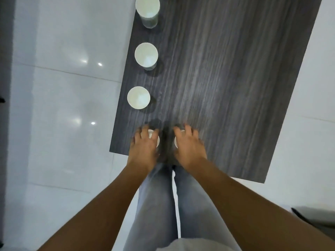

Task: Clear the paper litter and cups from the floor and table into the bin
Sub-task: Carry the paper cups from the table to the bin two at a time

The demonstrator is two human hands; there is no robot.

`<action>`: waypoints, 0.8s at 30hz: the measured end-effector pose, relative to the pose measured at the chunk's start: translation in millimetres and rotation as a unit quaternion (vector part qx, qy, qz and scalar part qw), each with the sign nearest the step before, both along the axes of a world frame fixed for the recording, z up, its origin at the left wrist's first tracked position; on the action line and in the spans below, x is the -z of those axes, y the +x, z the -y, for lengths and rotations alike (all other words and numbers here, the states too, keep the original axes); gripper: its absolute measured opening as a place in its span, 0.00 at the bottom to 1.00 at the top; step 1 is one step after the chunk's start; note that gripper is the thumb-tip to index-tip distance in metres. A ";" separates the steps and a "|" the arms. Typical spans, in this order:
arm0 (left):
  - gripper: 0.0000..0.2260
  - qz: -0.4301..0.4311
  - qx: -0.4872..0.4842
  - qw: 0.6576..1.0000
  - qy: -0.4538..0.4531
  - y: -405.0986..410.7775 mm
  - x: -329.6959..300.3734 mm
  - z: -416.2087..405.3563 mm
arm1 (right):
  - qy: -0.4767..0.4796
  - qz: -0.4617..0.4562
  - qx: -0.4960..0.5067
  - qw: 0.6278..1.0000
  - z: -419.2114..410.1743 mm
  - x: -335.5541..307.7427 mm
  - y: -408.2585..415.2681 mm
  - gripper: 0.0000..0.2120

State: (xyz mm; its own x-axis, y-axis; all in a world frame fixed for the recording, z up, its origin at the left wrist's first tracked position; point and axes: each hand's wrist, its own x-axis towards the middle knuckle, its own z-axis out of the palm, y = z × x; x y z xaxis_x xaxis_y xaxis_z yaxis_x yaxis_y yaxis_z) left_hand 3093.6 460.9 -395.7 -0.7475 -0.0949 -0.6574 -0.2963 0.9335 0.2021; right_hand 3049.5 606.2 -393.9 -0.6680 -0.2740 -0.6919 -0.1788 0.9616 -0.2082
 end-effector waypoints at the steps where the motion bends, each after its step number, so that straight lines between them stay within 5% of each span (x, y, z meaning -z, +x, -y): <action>1: 0.29 -0.009 0.002 1.000 0.005 2.1 0.9 0.8 | -0.004 -0.006 0.012 1.000 0.4 0.6 0.9 0.33; 14: 0.30 0.001 0.151 0.987 0.052 -32.3 -115.0 -30.8 | -0.010 -0.011 0.203 0.979 -57.4 -123.0 12.5 0.27; 24: 0.29 -0.005 0.321 0.946 0.051 -83.8 -218.5 -205.4 | -0.004 -0.082 0.355 0.931 -224.1 -219.1 43.6 0.24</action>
